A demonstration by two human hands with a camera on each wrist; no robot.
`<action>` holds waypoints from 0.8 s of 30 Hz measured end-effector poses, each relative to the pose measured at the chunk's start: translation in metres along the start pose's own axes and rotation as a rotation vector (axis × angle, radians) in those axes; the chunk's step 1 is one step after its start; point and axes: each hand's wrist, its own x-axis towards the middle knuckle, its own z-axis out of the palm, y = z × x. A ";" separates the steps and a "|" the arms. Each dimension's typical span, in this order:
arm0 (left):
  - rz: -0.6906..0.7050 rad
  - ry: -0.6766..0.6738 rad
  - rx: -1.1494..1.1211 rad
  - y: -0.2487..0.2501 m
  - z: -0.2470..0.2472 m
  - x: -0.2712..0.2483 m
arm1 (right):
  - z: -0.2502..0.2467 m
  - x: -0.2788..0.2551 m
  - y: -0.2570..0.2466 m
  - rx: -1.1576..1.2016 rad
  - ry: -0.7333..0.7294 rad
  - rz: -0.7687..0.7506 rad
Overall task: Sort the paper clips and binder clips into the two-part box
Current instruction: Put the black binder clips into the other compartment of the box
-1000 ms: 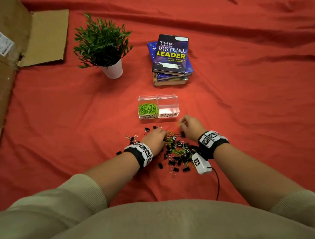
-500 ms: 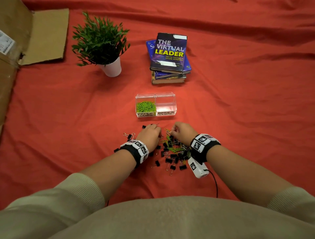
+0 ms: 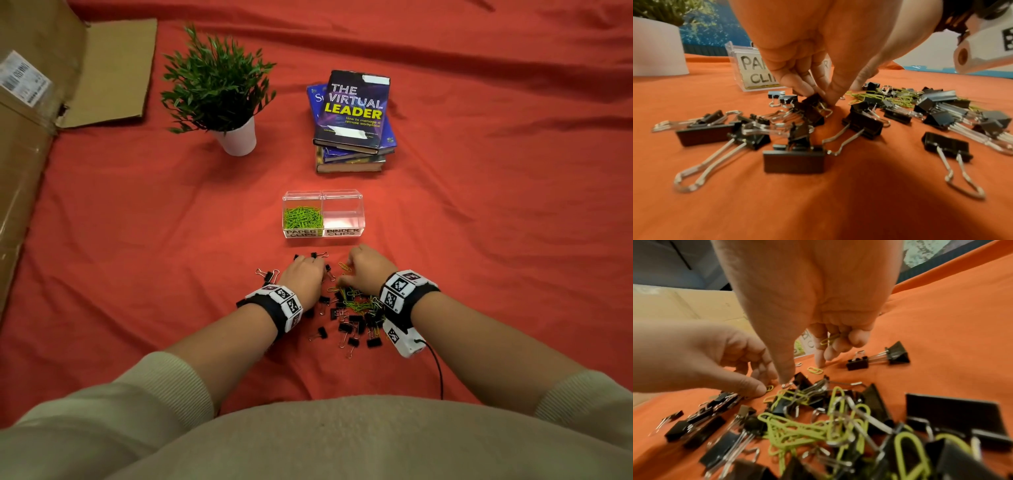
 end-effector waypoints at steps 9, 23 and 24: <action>-0.005 -0.065 0.117 -0.005 0.003 -0.003 | 0.013 -0.006 -0.015 -0.152 -0.063 0.007; -0.123 0.032 -0.508 -0.003 -0.036 0.002 | -0.009 -0.018 0.002 0.671 0.002 0.211; -0.141 0.021 -0.553 -0.002 -0.037 0.003 | -0.014 -0.020 0.005 0.755 0.010 0.221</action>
